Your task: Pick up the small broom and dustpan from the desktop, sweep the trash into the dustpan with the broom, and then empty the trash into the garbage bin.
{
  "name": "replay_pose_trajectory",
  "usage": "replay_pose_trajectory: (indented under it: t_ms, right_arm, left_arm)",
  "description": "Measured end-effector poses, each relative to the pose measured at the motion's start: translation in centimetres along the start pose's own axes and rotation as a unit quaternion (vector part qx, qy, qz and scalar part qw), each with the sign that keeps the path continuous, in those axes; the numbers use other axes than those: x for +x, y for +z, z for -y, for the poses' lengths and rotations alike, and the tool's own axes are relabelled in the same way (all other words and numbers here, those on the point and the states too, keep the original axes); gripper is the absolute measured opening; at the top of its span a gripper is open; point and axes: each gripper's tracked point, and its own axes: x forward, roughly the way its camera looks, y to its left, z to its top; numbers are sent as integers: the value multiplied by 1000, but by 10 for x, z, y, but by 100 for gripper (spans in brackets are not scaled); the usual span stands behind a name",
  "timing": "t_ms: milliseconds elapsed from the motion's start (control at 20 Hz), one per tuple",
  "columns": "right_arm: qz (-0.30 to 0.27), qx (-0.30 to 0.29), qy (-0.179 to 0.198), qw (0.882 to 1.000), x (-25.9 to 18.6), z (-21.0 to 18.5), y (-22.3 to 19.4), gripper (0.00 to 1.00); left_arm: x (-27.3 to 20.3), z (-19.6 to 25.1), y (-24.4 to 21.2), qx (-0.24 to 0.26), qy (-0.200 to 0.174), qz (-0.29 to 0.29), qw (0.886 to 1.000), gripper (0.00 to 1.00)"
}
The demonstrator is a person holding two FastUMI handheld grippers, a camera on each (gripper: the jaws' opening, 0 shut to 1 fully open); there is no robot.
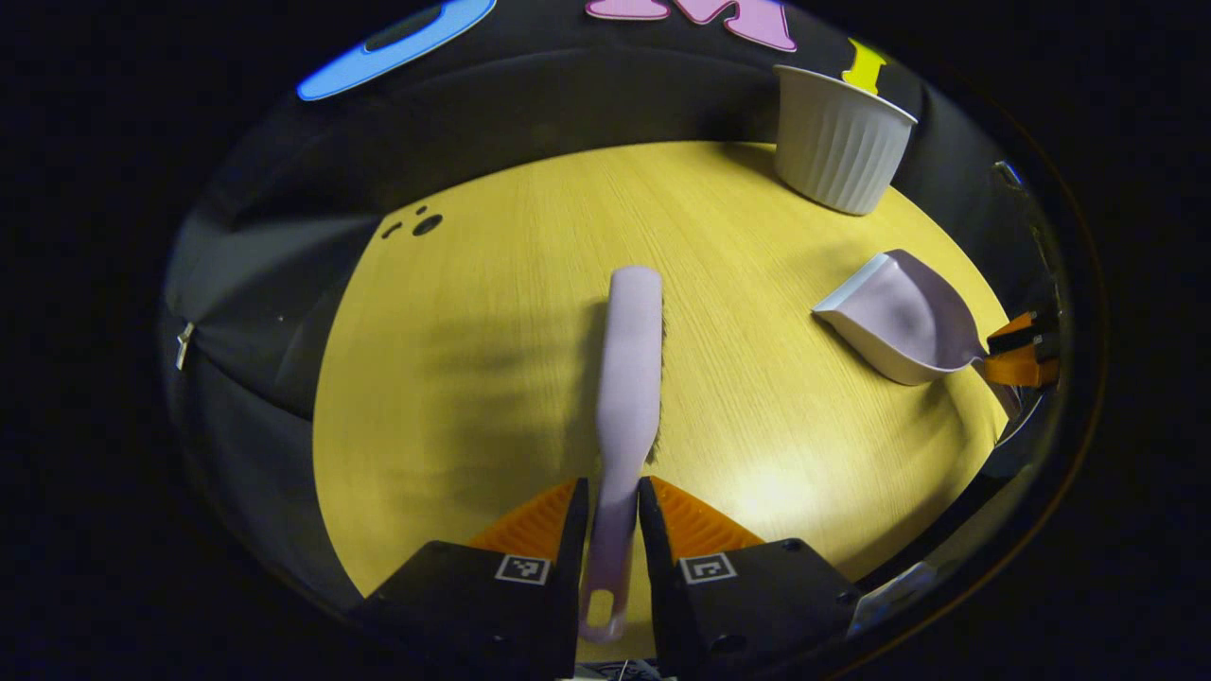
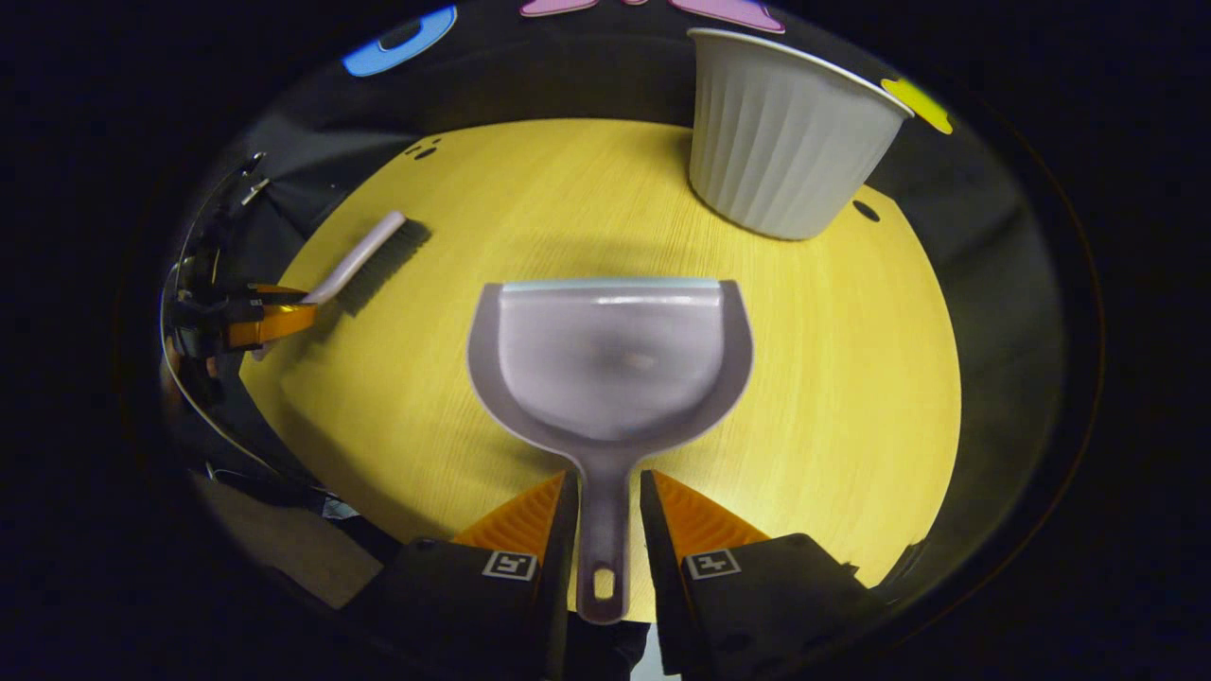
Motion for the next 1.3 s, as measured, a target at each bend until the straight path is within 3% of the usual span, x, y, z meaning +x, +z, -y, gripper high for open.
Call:
replay_pose_trajectory:
  t_ms: [200, 350, 450, 650, 750, 1300]
  right_arm:
    - [98, -14, -15, 995, -58, 3, 54, 42]
    - [188, -34, -30, 981, -101, 2, 105, 42]
    - [249, -37, -32, 967, -133, -2, 139, 38]
    - [358, -36, -50, 932, -177, 0, 186, 43]
    - [371, -25, -55, 927, -185, 2, 185, 46]
    - [374, 2, -57, 926, -177, 12, 184, 48]
  left_arm:
    - [-46, 5, 52, -20, -9, 96, 995, 35]
    - [-85, 2, 111, -35, -9, 191, 981, 35]
    - [-116, 2, 143, -39, -2, 245, 969, 35]
    - [-167, 11, 189, -31, 1, 346, 938, 35]
    - [-174, 19, 191, -20, 4, 356, 934, 35]
    - [-172, 34, 200, -6, -5, 353, 936, 35]
